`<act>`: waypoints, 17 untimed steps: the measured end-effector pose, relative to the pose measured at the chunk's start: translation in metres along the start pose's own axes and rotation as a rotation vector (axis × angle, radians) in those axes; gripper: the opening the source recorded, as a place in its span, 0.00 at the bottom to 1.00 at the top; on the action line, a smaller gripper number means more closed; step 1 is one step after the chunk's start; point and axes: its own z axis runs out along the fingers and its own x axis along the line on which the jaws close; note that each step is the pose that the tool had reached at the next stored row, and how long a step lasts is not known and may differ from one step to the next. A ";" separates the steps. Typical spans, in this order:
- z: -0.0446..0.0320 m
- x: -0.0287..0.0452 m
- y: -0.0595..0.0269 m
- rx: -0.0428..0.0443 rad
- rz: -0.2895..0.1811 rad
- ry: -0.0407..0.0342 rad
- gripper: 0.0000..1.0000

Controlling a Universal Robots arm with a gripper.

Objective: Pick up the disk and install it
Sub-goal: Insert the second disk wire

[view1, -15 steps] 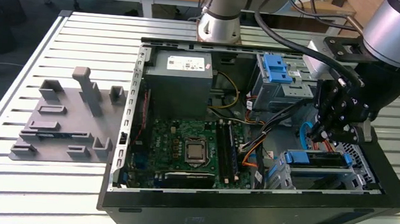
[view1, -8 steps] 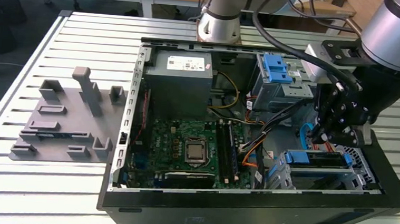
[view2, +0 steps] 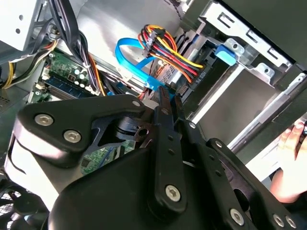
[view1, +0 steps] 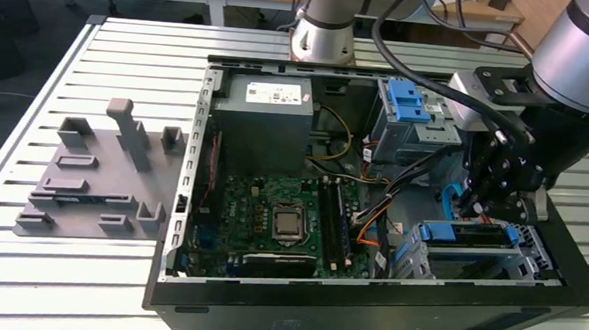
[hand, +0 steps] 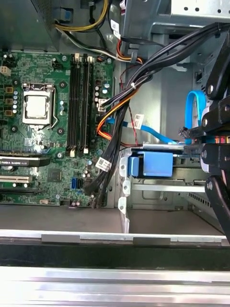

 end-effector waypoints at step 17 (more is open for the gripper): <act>0.0037 0.0119 0.0008 0.0103 0.000 -0.0004 0.16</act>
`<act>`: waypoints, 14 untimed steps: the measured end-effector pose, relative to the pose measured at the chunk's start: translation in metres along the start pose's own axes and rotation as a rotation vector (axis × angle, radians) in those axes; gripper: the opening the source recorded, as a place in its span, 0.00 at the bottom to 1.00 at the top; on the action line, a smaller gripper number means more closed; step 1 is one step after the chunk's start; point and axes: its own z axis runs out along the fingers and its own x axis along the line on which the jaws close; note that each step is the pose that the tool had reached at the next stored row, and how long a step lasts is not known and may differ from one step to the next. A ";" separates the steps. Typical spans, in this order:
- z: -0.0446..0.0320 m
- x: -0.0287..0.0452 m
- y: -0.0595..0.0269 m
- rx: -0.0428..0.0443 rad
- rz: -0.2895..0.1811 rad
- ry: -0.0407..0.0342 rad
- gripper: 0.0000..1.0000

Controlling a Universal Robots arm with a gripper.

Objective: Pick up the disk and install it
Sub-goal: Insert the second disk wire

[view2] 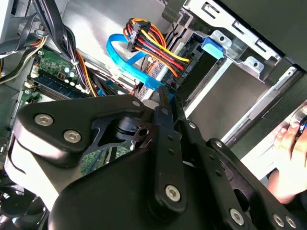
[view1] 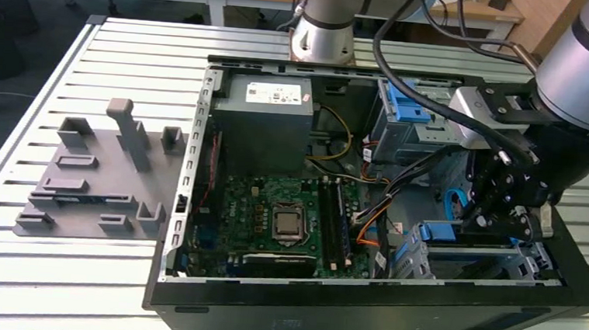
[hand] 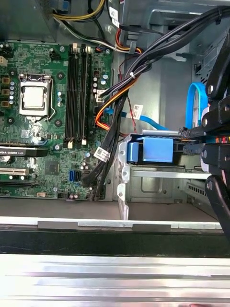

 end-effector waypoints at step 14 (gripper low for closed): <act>0.0018 0.0004 -0.0009 0.0000 0.004 0.0000 0.16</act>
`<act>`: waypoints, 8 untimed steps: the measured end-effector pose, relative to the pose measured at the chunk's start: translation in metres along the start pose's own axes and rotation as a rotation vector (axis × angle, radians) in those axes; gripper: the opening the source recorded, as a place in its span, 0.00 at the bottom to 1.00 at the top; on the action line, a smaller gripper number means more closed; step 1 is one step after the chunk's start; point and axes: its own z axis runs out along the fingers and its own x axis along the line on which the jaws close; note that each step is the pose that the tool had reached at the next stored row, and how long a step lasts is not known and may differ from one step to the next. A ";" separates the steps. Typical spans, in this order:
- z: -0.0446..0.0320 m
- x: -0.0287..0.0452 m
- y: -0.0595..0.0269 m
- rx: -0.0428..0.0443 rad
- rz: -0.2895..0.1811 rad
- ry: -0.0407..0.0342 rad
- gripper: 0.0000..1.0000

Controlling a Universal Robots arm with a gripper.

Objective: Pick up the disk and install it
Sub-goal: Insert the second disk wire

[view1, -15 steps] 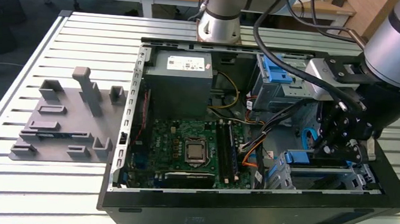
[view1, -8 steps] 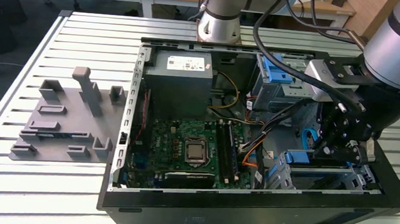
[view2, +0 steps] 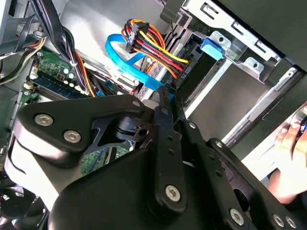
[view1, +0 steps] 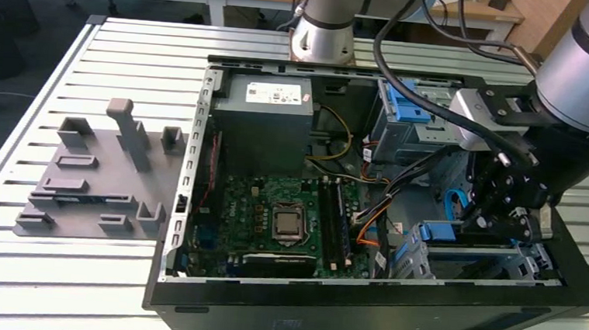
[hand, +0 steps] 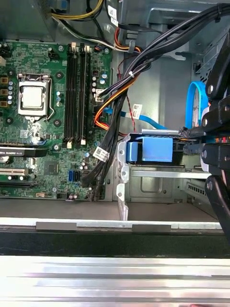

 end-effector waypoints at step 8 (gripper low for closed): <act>0.0025 0.0015 0.0000 0.0000 0.000 -0.0002 0.16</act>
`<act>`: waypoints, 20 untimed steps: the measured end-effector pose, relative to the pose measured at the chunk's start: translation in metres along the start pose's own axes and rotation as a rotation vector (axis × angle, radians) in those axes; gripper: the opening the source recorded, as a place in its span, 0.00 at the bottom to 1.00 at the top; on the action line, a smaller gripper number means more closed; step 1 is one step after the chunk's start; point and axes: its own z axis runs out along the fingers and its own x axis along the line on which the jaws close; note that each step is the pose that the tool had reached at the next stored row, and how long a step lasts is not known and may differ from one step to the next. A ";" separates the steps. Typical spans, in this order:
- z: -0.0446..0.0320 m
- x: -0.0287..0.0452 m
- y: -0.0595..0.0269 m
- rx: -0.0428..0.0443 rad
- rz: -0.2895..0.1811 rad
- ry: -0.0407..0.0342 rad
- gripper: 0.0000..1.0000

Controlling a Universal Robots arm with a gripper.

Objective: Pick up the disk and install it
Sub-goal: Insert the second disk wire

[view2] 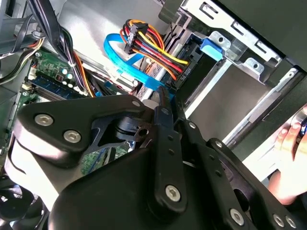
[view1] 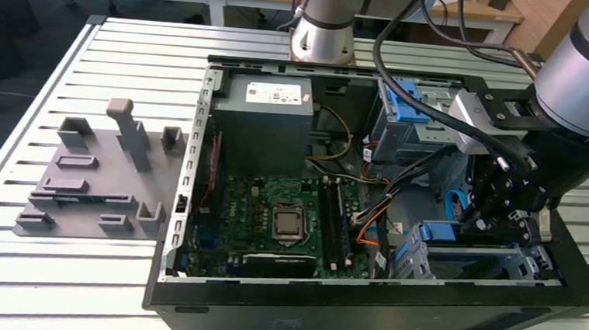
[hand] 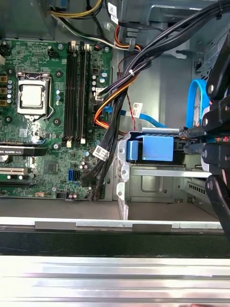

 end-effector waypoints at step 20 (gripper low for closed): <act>-0.0122 0.0007 -0.0005 0.0000 0.000 -0.0001 0.24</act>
